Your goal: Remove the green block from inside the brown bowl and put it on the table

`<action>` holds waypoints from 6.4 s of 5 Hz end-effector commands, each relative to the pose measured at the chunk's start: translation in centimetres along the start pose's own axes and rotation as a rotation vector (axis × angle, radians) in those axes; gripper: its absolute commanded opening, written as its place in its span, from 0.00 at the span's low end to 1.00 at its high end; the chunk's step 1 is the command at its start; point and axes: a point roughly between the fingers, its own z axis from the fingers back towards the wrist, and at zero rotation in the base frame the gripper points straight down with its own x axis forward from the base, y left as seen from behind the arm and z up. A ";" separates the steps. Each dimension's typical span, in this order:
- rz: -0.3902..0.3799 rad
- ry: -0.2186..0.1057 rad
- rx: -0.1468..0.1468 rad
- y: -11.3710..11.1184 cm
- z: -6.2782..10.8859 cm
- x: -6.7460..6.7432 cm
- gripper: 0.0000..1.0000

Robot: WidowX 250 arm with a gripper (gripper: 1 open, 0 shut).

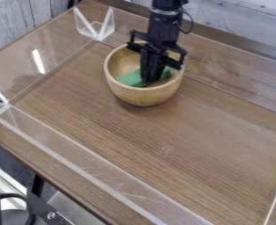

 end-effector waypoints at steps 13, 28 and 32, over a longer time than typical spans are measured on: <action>-0.022 -0.141 -0.059 -4.6 2.7 0.4 0.00; -0.014 -0.157 -0.056 1.9 -2.9 1.1 1.00; 0.013 -0.167 -0.078 2.3 -2.9 0.4 0.00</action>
